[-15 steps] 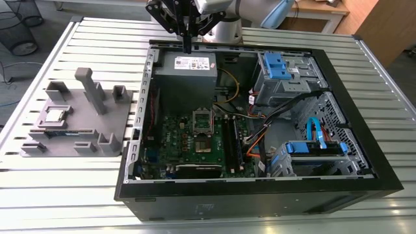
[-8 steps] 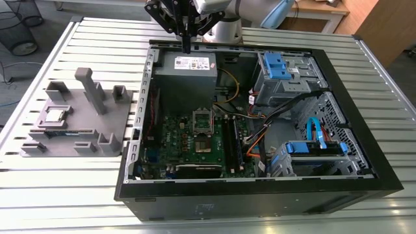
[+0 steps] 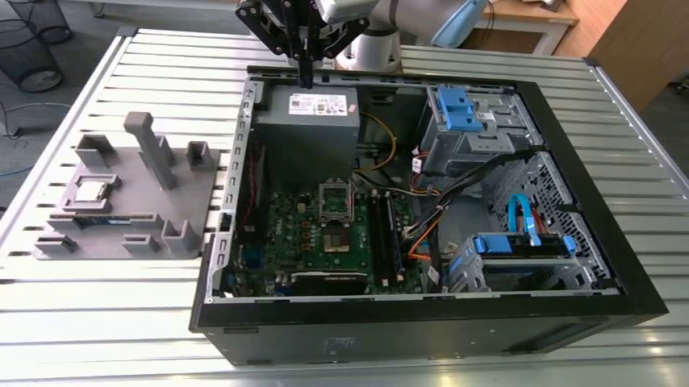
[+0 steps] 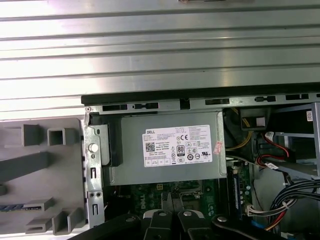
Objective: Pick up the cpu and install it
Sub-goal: 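Reach for the cpu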
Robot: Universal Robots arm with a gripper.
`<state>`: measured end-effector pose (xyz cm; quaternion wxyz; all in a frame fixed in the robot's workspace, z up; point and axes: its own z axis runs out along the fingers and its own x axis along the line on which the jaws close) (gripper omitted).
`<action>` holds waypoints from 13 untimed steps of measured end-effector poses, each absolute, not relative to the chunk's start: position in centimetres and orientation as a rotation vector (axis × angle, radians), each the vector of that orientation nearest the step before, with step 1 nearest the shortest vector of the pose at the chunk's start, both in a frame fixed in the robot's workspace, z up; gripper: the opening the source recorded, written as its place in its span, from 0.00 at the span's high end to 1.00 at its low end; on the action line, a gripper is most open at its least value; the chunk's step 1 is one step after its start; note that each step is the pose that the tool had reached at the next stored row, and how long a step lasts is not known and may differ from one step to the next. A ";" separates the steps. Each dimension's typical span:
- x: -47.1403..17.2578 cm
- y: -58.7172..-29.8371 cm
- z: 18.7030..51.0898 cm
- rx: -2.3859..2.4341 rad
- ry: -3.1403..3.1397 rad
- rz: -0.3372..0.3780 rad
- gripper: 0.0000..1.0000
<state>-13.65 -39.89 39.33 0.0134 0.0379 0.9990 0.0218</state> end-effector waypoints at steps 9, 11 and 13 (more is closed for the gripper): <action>-13.9 -39.9 39.3 0.118 3.112 0.068 0.89; -14.0 -39.9 39.3 0.118 3.112 0.068 0.89; -14.1 -39.9 39.3 0.118 3.112 0.068 0.89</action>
